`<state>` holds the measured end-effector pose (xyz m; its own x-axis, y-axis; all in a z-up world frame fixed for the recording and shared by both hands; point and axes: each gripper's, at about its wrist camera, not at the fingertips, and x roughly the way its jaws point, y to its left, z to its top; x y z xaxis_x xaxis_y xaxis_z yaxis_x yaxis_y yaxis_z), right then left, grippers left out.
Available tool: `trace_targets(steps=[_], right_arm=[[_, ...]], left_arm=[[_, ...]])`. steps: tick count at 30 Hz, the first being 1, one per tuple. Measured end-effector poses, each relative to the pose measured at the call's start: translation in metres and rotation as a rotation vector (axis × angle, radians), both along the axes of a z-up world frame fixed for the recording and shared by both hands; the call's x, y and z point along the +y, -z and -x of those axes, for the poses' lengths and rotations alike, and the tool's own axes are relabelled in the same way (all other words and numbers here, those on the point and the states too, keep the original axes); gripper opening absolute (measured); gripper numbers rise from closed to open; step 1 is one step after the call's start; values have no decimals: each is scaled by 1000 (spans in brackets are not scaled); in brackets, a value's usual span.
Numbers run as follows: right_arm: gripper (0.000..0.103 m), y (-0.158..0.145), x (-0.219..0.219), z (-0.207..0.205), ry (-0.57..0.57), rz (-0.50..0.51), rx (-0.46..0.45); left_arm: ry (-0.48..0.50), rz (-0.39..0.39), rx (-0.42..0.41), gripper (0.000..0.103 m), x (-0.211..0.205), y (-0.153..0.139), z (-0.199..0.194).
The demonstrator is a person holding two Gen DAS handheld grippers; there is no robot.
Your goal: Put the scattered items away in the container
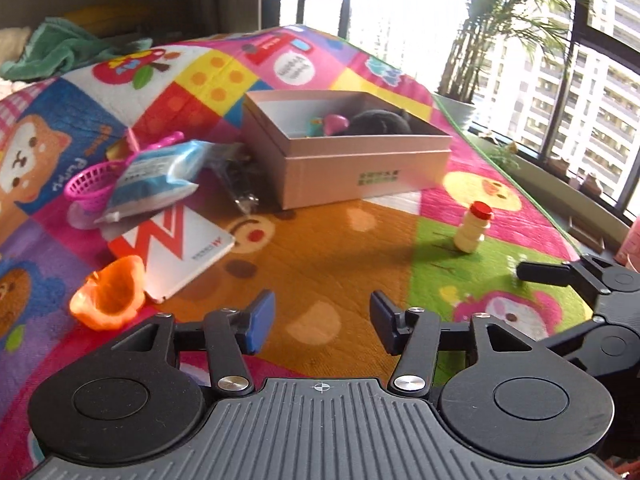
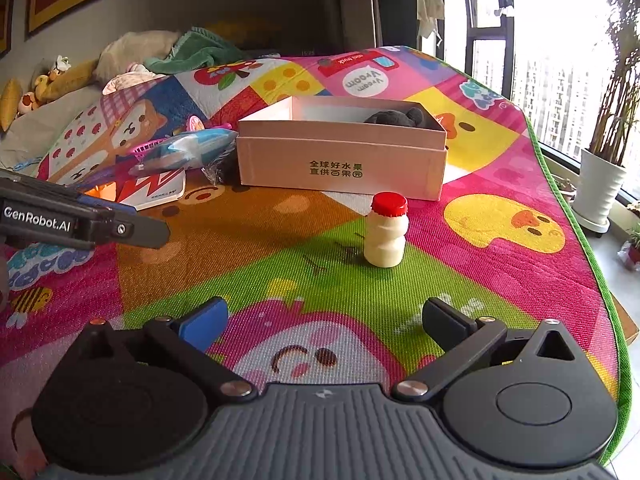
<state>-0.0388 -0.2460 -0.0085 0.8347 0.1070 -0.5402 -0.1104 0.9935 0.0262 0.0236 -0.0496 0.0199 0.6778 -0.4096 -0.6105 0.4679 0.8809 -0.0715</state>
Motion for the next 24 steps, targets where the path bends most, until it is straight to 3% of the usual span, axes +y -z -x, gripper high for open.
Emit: trace_targets(steps=[6,10,17,20,24], right_arm=[[103,3,1,7,4,-8,-32],[103,4,2,10,5,-6,-51],[103,5,2,10,-3,4,-59],[103,5,3,10,-3,4,-59],[103,5,3,10,-3,5,-59]], left_arm=[[-71,-18,-57,98,11,-4,8],[-147,-42,-81,100,30,-10,7],[-341,-100,-85,101,59,-5,-17],[-404,-91,-57,99,70,-4,-34],[-408,-83,-36,76,75,-3,-48]])
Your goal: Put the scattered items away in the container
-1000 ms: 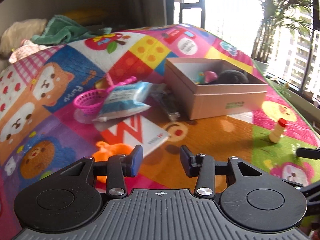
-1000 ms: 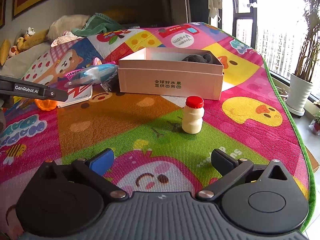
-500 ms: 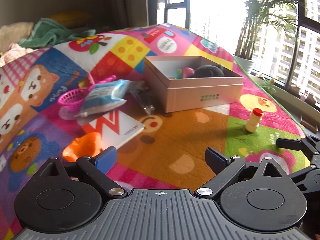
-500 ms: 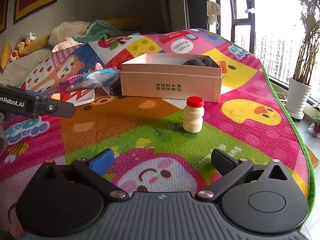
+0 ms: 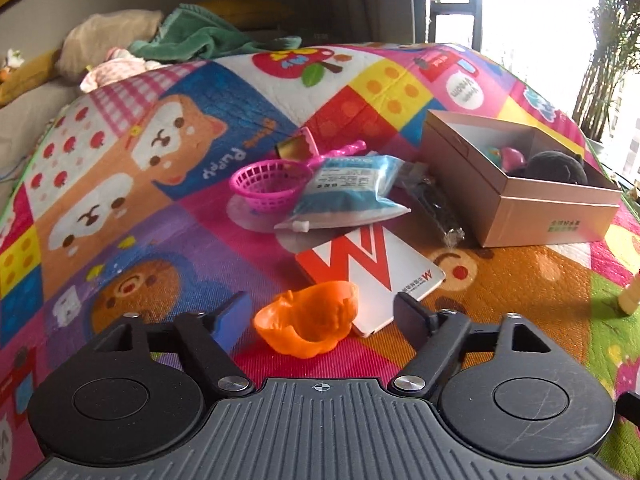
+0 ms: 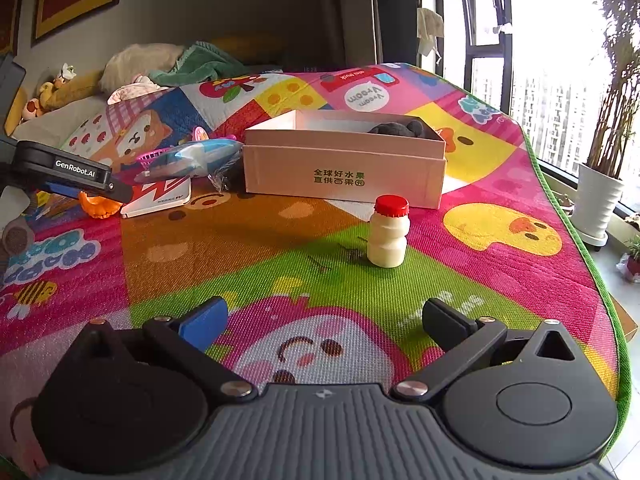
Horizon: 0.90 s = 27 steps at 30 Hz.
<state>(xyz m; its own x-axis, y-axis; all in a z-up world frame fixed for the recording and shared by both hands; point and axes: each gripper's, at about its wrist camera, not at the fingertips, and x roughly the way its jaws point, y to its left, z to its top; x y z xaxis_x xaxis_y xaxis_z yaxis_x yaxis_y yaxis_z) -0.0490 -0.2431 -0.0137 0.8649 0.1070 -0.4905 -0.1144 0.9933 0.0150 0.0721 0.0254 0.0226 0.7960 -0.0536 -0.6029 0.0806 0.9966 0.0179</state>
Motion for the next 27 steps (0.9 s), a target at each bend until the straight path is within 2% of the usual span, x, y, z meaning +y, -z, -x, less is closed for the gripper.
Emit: trace_targets(steps=[3,6,11,18,20,22,27], right_arm=[[103,0,0,0,0,1,-1],[103,0,0,0,1,1,0],[103,0,1,-1,4,4,0],[103,0,0,-1,6,6,-1],[103,0,0,-1,6,8,1],[103,0,0,-1,6,9,4],[103,-6,-6,-6,-42,-1,44]], left_arm=[[-5,-6,6,73,1,4,-4],[-4,-16,8,63,1,7,-3],[49,13,3,63,-4,5,10],[207,96,44,63,-39,7,31],[254,119,62,69,-52,9,34],[294,136,72,80,-62,11,37],[407,145,78,88,-74,15,52]])
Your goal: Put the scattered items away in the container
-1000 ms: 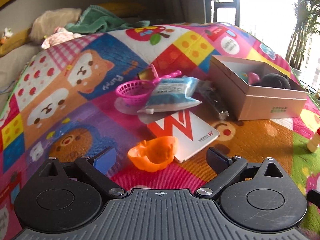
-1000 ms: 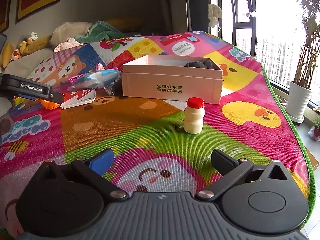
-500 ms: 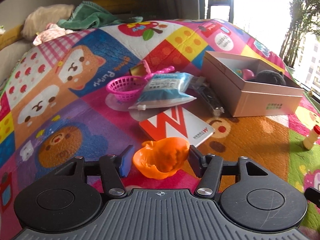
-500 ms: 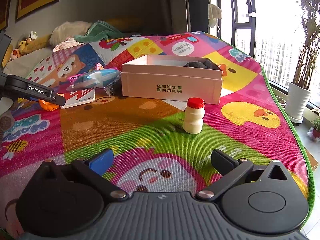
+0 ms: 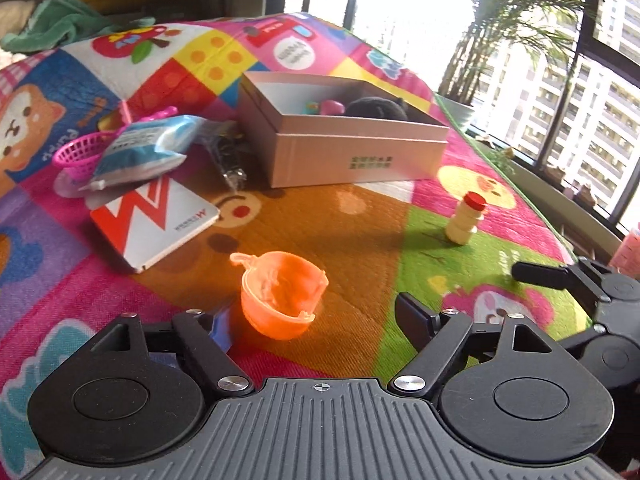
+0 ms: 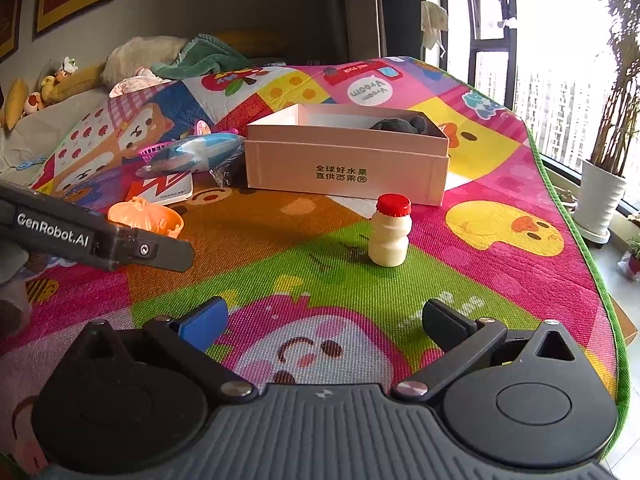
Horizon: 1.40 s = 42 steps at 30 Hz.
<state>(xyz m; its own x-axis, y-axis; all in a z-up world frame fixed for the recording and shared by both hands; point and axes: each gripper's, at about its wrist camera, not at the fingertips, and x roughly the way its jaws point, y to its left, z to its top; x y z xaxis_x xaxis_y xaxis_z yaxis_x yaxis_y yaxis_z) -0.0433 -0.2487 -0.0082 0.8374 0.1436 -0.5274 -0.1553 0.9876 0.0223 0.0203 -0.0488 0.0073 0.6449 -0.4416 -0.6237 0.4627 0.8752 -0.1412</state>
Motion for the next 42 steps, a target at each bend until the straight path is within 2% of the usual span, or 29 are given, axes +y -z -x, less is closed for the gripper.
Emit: trace_targets(steps=[3,7,8,10,11,12,13,15,17,25,34,39,42], right_arm=[[103,-10,-10,-5,-73,-33,21],[102,-26,-17,-19,14,24,-58],[99,-28,-18,-26,32,37,-64],[86,-28,-20,-42,49,33,-40],[74,-26,-21,-50,55,26,-18],[68,-23,-22,-57,57,22,6],[54,-20,-21,-63,60,23,29],[33,-16,-20,-69,78,35,51],[26,-17,-20,-66,82,41,51],[25,-29,-21,-32,61,52,19],[25,-29,-15,-9,36,77,23],[25,-29,-11,-2,22,92,23],[25,-28,-9,-1,22,93,21]], left_arm=[[22,-6,-9,94,3,2,6],[-7,-8,-31,99,10,6,8],[-7,-4,-36,100,10,7,9],[-9,-19,-53,102,6,9,12],[-8,-34,-64,102,4,10,13],[-6,-50,-72,102,2,10,14],[-5,-53,-73,103,2,10,15],[-8,-33,-67,103,5,10,14],[-15,-13,-64,103,9,10,14],[-22,-23,-71,103,7,11,14],[-47,-37,-51,103,6,7,9],[-60,-28,-78,103,19,-5,9],[-26,12,-60,103,27,-10,8]])
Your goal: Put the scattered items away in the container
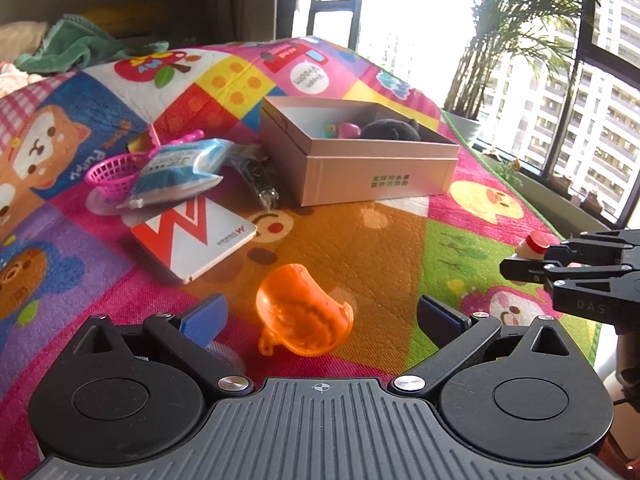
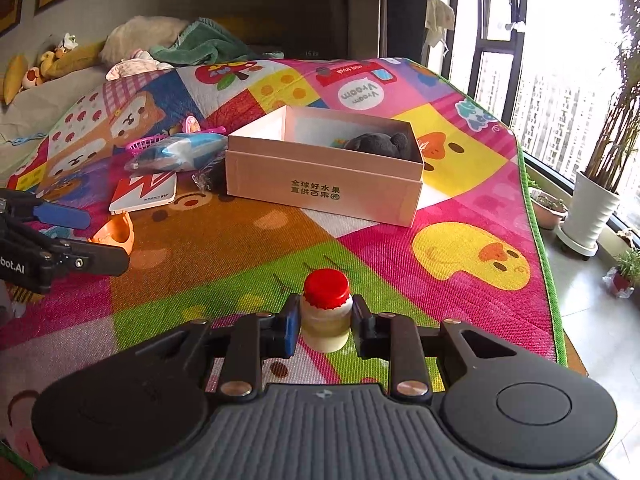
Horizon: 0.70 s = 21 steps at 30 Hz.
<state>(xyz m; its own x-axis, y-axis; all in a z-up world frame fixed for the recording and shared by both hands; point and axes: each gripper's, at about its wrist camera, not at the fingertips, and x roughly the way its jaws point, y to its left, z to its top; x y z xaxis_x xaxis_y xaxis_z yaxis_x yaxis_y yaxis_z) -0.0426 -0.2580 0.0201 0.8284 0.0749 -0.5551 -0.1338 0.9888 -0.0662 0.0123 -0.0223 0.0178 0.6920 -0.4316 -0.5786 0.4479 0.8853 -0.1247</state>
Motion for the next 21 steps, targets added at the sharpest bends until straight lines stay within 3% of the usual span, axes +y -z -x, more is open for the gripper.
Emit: trace_targets(steps=[3,7,14,15,16,17,21], right_arm=[[25,1,3,1,0,-1,2],[25,3,10,5,-16,19,-1],[25,4,10,8,-13,13,-4],[25,4,9,8,-11,10,-3],[25,4,9,7,-10,10,-2],[25,4,10,7,-10,12,0],[25,2,17,5,-16,41,3]], left_arm=[[51,23,6,103,0,-2,2],[67,-70,-60,103,-5,-2,-5],[88,-121,-29,101,-4,7,-22],[87,-122,-31,93,-5,8,-21],[88,-122,-30,76,-6,8,-21],[89,-118,-31,70,-6,8,-20],[85,-109,-42,63,-6,12,-17]])
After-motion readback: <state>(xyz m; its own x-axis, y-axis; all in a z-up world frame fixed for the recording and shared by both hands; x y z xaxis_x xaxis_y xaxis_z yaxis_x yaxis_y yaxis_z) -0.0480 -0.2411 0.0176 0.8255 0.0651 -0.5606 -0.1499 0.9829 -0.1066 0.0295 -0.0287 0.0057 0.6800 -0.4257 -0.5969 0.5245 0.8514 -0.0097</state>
